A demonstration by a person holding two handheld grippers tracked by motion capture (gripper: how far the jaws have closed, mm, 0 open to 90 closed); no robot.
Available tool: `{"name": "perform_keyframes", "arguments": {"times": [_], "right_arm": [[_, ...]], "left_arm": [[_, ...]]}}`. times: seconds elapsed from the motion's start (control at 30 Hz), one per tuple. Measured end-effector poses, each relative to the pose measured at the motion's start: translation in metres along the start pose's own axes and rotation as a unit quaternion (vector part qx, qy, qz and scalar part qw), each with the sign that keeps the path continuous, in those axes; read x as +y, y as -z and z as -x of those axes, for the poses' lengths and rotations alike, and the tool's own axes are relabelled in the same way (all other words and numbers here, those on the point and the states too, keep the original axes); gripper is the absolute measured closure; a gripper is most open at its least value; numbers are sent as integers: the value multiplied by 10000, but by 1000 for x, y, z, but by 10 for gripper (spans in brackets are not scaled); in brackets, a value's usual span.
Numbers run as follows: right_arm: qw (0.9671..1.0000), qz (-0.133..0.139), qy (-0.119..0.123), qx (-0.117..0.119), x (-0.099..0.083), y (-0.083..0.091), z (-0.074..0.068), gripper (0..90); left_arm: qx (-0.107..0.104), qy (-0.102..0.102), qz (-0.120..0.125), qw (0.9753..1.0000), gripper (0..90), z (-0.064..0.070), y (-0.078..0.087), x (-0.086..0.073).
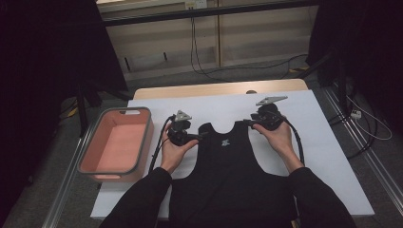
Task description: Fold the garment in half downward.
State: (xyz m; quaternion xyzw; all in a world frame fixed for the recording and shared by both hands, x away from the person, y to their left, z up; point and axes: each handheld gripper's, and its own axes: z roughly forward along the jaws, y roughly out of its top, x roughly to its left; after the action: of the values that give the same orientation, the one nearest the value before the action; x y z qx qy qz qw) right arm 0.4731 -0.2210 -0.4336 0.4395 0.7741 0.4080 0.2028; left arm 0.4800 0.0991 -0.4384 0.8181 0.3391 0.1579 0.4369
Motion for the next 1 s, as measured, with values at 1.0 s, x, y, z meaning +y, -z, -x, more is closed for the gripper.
{"name": "perform_keyframes", "arguments": {"times": [1.0], "right_arm": [[9979, -607, 159, -176, 2, -51, 0, 874]], "left_arm": [[9, 363, -181, 9992, 507, -31, -33, 10]]}}
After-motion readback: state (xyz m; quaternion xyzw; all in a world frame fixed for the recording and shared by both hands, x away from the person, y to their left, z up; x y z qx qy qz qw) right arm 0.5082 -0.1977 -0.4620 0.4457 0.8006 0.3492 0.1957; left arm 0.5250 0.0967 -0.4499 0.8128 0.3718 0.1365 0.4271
